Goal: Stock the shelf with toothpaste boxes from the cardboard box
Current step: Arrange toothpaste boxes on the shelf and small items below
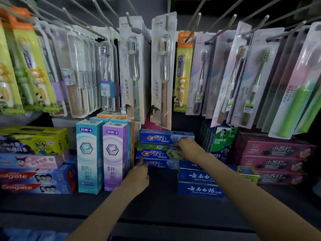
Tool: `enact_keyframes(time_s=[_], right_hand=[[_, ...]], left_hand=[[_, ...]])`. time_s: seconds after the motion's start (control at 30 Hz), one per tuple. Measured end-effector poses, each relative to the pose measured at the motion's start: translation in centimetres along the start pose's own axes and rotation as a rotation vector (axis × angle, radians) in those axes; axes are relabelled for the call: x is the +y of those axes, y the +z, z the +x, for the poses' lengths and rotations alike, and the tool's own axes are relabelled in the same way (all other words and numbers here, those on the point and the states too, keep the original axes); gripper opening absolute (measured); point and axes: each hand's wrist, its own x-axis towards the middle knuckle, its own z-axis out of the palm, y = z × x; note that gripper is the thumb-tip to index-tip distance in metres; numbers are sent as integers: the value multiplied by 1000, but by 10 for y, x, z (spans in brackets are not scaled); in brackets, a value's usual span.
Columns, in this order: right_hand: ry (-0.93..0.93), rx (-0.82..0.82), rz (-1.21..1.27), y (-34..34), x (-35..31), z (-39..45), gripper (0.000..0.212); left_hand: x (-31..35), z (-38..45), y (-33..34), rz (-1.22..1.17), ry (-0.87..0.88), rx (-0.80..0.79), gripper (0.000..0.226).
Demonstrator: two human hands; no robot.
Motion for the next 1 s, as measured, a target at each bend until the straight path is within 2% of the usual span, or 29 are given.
enact_keyframes(time_s=[0.17, 0.33, 0.43, 0.57, 0.63, 0.7, 0.77, 0.83, 0.9, 1.0], right_hand=[[3, -37, -67, 0, -1, -1, 40], [59, 37, -4, -4, -7, -4, 29], [-24, 299, 91, -10, -18, -34, 24], [-238, 679, 184, -4, -42, -114, 24], [-277, 728, 215, 13, -52, -161, 29], [-266, 658, 272, 49, -58, -208, 27], [-256, 509, 274, 105, -61, -255, 25], [-223, 216, 276, 172, -65, -298, 27], [-101, -181, 246, 236, -67, -332, 28], [129, -578, 222, 325, -63, -364, 28]], left_hand=[[2, -3, 0, 9, -10, -5, 49], [0, -9, -3, 1, 13, 14, 51], [3, -28, -6, -71, 130, 159, 48], [14, -79, -1, -231, 440, 497, 38], [20, -119, 20, -270, 569, 519, 36], [23, -159, 63, -275, 670, 425, 32], [23, -199, 120, -260, 693, 175, 30], [14, -227, 180, -170, 599, -197, 35], [1, -244, 237, -46, 475, -509, 41], [-20, -261, 303, -23, 328, -749, 41]])
